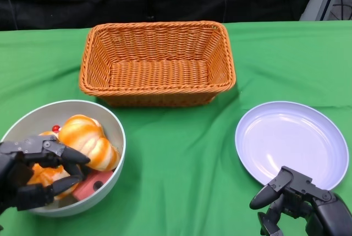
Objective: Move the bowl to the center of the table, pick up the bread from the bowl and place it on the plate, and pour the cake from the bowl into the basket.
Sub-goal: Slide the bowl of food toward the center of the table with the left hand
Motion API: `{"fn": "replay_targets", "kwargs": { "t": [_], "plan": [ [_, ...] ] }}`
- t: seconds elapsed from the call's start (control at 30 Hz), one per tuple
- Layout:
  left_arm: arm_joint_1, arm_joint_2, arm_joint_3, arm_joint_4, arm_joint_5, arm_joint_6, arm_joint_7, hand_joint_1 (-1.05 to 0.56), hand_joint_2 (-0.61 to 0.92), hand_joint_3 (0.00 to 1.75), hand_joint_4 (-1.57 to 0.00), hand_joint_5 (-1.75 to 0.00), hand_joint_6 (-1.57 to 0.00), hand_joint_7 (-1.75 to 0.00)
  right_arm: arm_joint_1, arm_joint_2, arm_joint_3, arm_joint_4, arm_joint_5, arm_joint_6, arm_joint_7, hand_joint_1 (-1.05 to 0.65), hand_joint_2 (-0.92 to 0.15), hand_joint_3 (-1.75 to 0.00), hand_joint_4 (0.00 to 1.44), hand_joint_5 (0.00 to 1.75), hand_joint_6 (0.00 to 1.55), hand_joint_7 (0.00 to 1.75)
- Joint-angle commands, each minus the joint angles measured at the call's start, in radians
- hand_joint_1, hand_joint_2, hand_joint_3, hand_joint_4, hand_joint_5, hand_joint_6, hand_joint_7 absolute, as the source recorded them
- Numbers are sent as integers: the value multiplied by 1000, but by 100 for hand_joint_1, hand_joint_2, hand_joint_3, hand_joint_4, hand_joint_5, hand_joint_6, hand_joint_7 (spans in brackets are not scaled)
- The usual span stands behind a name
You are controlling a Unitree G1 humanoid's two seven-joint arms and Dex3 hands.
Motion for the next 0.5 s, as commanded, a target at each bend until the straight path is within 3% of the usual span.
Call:
{"fn": "replay_targets", "kwargs": {
  "t": [0.03,0.3,0.5],
  "plan": [
    [2,33,21,-30,-20,19,-15,-49,92,16,-85,-84,-103,-15,3,-5,1,-10,6,1,-5,5,-59,-94,62,164,60,134],
    [-36,75,67,-26,-30,32,-11,-53,92,18,-86,-58,-101,-4,8,-2,18,-19,-1,4,-10,6,-59,-93,63,164,60,135],
    [-63,106,109,-29,2,83,68,-63,92,23,-86,-26,-85,0,9,-4,22,-24,3,12,-13,6,-60,-93,63,164,60,134]
  ]
}}
